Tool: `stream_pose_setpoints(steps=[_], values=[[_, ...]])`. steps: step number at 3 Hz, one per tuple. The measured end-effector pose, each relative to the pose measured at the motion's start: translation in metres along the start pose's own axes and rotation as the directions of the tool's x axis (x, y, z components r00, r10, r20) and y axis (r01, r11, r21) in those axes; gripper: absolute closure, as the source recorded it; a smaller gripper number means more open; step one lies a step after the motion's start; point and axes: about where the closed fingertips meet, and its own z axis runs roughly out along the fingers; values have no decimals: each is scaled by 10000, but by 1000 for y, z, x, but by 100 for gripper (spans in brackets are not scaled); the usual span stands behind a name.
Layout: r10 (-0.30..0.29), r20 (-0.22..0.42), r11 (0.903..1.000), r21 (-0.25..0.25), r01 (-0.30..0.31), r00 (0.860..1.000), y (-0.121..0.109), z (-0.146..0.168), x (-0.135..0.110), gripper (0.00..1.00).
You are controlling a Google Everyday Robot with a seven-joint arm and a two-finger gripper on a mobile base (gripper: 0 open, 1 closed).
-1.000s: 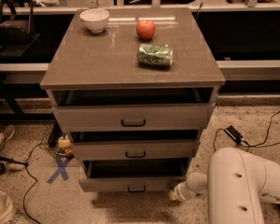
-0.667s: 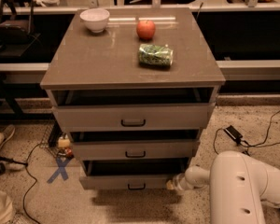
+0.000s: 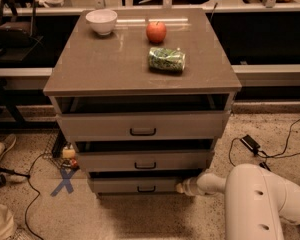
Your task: Close bottom drawer
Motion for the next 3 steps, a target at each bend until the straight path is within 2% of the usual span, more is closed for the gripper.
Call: stream_pose_setpoints(steps=[1,3], values=[[177,476,9990,392,-196,9987,-12,-10,-24,100],[178,475,9990,392,-196,9987,-12,-12,-20,100]])
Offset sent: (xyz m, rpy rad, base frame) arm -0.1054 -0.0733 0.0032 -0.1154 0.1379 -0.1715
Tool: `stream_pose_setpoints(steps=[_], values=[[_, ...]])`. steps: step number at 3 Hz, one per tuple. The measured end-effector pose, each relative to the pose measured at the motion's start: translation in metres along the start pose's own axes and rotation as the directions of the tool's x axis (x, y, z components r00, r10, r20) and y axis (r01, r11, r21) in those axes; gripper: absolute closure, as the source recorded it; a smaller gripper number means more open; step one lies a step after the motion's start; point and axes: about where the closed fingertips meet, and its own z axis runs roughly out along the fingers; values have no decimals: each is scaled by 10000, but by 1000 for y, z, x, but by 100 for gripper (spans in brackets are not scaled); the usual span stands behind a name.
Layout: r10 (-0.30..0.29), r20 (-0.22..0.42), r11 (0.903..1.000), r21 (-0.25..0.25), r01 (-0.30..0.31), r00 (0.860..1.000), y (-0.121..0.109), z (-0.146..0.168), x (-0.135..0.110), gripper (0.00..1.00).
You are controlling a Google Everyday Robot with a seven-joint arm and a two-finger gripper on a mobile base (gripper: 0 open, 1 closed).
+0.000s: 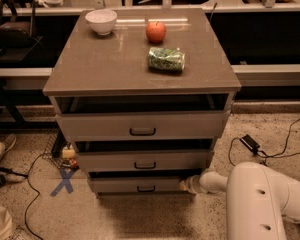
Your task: Close bottom drawer
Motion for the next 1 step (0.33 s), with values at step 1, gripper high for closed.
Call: stream_pose_setpoints(steps=[1], values=[[0,0,10000,0,0,10000,0,0,0,100]])
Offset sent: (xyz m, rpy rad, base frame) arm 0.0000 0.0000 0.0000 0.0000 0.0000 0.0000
